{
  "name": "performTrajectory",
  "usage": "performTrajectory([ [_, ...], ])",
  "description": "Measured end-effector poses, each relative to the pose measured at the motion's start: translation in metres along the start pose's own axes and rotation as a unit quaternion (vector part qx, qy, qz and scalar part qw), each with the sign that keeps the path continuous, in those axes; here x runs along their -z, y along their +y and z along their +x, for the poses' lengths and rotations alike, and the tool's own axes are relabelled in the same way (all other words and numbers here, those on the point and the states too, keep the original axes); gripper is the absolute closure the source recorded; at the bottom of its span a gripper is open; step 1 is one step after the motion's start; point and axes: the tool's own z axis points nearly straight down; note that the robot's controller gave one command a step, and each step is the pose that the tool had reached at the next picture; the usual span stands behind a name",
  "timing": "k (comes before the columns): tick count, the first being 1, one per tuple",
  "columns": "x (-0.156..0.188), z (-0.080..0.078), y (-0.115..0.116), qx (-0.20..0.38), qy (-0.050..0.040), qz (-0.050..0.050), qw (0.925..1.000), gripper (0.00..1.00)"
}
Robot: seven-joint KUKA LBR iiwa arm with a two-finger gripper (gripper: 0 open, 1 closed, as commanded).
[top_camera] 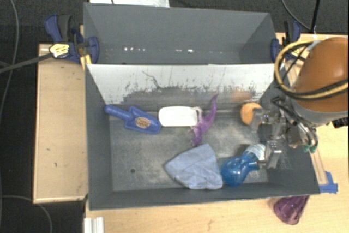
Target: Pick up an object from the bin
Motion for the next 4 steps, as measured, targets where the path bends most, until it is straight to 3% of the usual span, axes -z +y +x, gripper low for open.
performTrajectory([
  [1,0.004,-0.002,0.0,0.001,-0.0042,0.001,1.0,0.0],
  [2,-0.026,0.0,-0.005,0.044,-0.006,0.001,0.999,0.0],
  [3,-0.065,-0.007,-0.013,0.14,-0.005,0.001,0.9901,0.0],
  [4,-0.09,-0.006,-0.009,0.249,-0.0047,0.002,0.9684,0.0],
])
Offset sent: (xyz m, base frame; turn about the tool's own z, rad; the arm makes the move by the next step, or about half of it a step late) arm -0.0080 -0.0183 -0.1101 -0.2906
